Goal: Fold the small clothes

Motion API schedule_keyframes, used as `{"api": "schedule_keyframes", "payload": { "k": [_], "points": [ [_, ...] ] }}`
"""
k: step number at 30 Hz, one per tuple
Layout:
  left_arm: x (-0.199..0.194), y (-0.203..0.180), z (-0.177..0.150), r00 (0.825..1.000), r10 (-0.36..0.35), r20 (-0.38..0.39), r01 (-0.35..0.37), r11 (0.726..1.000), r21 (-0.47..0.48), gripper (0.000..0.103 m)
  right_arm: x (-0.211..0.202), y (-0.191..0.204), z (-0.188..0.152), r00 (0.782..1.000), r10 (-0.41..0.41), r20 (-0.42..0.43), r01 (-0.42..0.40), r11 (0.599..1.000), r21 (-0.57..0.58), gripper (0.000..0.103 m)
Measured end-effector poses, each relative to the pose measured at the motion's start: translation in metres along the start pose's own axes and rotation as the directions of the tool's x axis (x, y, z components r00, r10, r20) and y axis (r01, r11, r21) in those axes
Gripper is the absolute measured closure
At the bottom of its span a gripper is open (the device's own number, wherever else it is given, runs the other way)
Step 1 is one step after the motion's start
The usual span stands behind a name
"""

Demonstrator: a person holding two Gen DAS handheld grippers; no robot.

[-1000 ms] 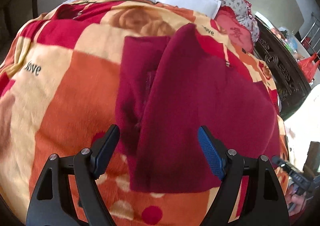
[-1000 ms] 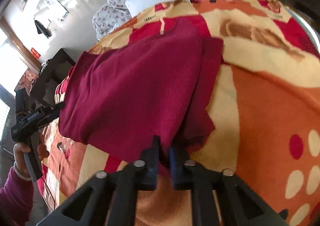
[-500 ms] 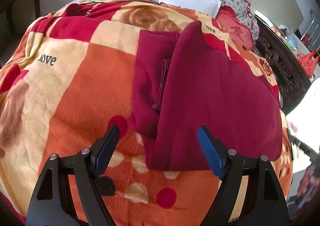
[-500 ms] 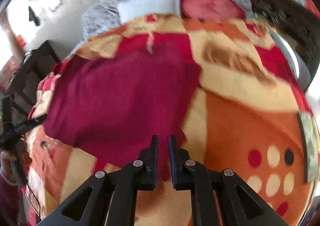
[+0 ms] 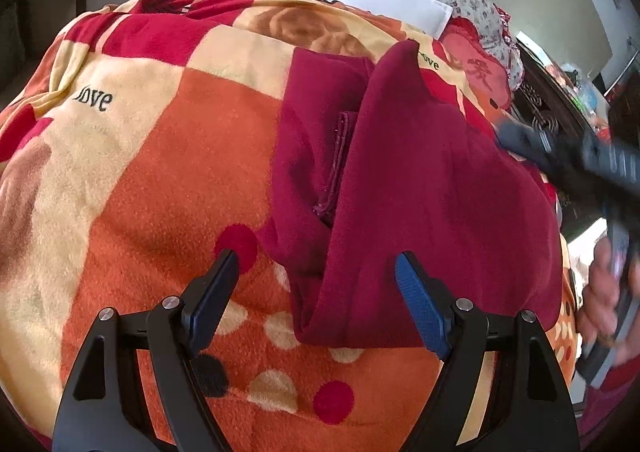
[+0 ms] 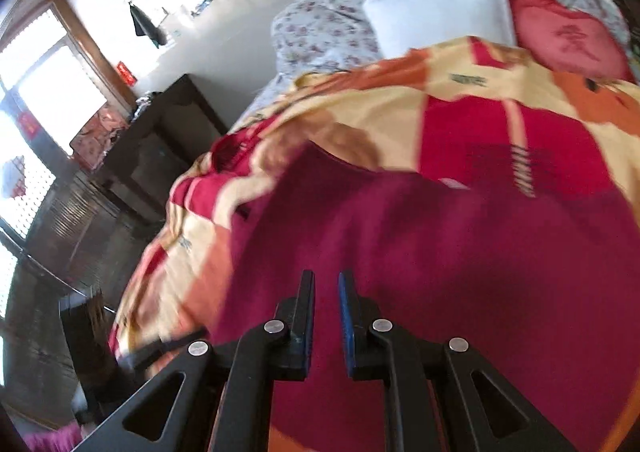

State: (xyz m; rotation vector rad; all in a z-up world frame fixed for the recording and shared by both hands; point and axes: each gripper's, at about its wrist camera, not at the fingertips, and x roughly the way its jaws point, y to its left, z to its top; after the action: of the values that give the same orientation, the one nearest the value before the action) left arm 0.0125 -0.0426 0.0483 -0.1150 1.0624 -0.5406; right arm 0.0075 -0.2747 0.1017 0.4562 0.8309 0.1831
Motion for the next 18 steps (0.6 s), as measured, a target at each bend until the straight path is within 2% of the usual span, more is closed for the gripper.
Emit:
{"api": "schedule_keyframes", "payload": {
  "k": [1, 3, 5, 8, 11, 13, 14, 15, 16, 17, 18],
  "points": [
    [0.002, 0.000, 0.000, 1.000, 0.002, -0.005, -0.002, 1.000, 0.002, 0.023, 0.012, 0.009, 0.011, 1.000, 0.014, -0.001, -0.014, 1.000, 0.003, 0.071],
    [0.004, 0.001, 0.001, 1.000, 0.003, -0.008, -0.003, 1.000, 0.004, 0.022, 0.026, 0.020, 0.023, 1.000, 0.030, -0.003, -0.030, 1.000, 0.010, 0.056],
    [0.005, 0.001, 0.001, 1.000, 0.003, -0.010, -0.003, 1.000, 0.000, 0.022, 0.045, 0.032, 0.037, 0.999, 0.028, -0.018, -0.028, 1.000, 0.002, 0.056],
    [0.007, 0.004, 0.004, 1.000, 0.018, -0.008, -0.018, 1.000, -0.008, 0.022, 0.072, 0.040, 0.048, 0.995, -0.056, -0.082, 0.056, 0.998, 0.000, 0.056],
    [0.008, 0.008, 0.006, 1.000, 0.024, -0.010, -0.024, 1.000, -0.018, 0.022, 0.092, 0.035, 0.053, 0.992, -0.041, -0.117, 0.047, 0.998, 0.046, 0.056],
    [0.009, 0.010, 0.006, 1.000, 0.029, -0.010, -0.029, 0.999, -0.023, 0.022, 0.100, 0.031, 0.054, 0.989, -0.065, -0.131, 0.072, 0.996, 0.050, 0.056],
    [0.010, 0.011, 0.006, 0.999, 0.030, -0.012, -0.030, 0.999, -0.025, 0.022, 0.105, 0.029, 0.055, 0.987, -0.086, -0.135, 0.093, 0.995, 0.045, 0.056],
    [0.011, 0.011, 0.006, 0.999, 0.030, -0.014, -0.030, 0.999, -0.027, 0.022, 0.108, 0.027, 0.054, 0.986, -0.104, -0.134, 0.110, 0.993, 0.037, 0.063],
    [0.011, 0.012, 0.006, 0.999, 0.029, -0.016, -0.029, 0.999, -0.028, 0.022, 0.109, 0.026, 0.054, 0.983, -0.130, -0.129, 0.134, 0.991, 0.023, 0.074],
    [0.012, 0.012, 0.007, 0.999, 0.028, -0.017, -0.028, 0.999, -0.028, 0.022, 0.111, 0.025, 0.053, 0.980, -0.154, -0.122, 0.156, 0.988, 0.005, 0.078],
    [0.012, 0.012, 0.007, 1.000, 0.026, -0.017, -0.026, 0.999, -0.025, 0.022, 0.111, 0.024, 0.053, 0.982, -0.147, -0.118, 0.148, 0.989, 0.001, 0.086]
  ]
}}
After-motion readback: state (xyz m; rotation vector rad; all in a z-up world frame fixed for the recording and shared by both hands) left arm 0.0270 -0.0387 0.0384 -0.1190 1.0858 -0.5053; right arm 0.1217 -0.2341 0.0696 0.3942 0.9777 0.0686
